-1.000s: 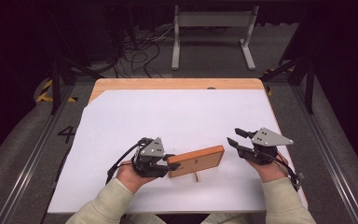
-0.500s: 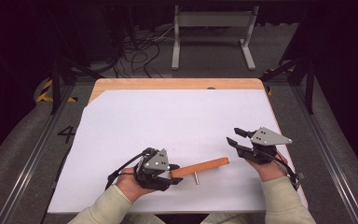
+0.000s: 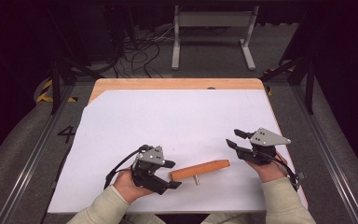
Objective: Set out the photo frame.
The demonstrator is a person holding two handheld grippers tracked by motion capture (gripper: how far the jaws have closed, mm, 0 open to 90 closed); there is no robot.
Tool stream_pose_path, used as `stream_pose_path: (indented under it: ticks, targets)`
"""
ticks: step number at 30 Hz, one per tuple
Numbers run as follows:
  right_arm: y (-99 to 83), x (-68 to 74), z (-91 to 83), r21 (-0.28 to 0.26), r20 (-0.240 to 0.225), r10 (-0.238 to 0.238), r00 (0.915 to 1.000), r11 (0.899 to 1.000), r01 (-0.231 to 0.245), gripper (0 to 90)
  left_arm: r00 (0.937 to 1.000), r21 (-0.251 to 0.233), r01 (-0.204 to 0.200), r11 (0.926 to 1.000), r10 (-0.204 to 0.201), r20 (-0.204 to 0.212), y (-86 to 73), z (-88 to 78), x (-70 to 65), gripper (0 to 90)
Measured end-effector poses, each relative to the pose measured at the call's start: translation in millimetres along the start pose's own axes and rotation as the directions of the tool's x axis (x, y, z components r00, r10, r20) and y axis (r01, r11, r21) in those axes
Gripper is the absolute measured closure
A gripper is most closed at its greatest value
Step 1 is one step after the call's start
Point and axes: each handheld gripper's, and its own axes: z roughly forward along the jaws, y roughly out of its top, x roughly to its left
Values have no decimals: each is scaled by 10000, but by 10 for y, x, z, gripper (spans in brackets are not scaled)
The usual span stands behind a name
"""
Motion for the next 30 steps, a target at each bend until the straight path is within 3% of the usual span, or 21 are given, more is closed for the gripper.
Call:
stream_pose_path:
  ticks: [5,8,11,12,13,16,21,24,30]
  targets:
    - [-87,-5,-22,439,-116,110,9999,9990,-105,566,9997,-774,-174,9968,187,156,-47,-170,-12,247]
    - [-117,-8,-51,1139,-347,632,9974,9917,-588,728,9995,-1310,-80,9913,38,-320,-51,-293,-3,266]
    - [-138,5,-66,1700,-569,737,9957,9834,-630,813,9961,-1671,104,9859,-248,-847,-56,-383,46,280]
    - [-138,5,-66,1700,-569,737,9957,9834,-630,813,9961,-1671,104,9859,-248,-847,-56,-383,46,282]
    - [-158,20,-73,1978,-703,734,9948,9785,-582,843,9914,-1839,252,9826,-481,-1215,-64,-429,91,283]
    - [-180,36,-81,2185,-865,775,9932,9742,-570,856,9873,-1969,427,9795,-715,-1419,-79,-465,148,285]
    - [-232,95,-92,2594,-1071,833,9908,9643,-531,867,9617,-2150,755,9737,-1281,-2425,-132,-543,289,292]
    - [-253,132,-90,2739,-1359,864,9870,9606,-464,867,9519,-2228,905,9707,-1500,-2671,-162,-570,343,293]
    - [-293,230,-62,3046,-1963,801,9773,9523,-169,876,9369,-2059,985,9736,-1604,-3105,-215,-568,441,289]
